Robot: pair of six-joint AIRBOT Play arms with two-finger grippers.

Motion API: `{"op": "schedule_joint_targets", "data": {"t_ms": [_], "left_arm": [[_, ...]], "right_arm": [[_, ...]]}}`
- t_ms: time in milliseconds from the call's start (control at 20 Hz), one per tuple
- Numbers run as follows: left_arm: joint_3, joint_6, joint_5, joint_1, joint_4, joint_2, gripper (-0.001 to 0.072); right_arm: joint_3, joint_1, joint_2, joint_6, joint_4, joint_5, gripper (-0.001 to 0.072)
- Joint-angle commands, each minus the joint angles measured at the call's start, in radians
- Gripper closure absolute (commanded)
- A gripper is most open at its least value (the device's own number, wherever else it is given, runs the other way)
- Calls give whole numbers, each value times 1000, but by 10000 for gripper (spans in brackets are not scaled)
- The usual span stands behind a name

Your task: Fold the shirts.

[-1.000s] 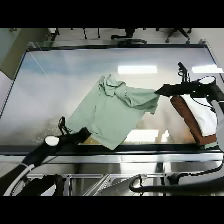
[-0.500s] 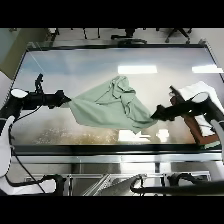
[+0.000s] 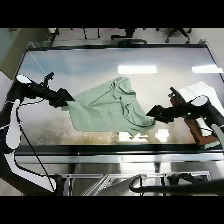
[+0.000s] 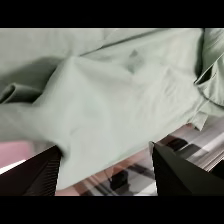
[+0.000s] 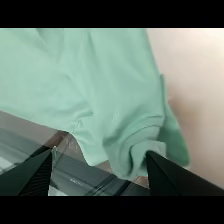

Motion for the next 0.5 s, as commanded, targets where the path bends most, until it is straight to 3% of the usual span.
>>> {"op": "schedule_joint_targets", "data": {"t_ms": [0, 150, 450], "left_arm": [[-72, -37, -95, 38, 158, 45, 106], [-303, -14, 20, 56, 176, 146, 105], [-603, 36, 256, -49, 80, 209, 105]], "right_arm": [[49, -132, 1, -78, -21, 150, 91], [34, -170, 1, -103, -132, 180, 91], [-100, -87, -31, -249, -135, 69, 94]]}}
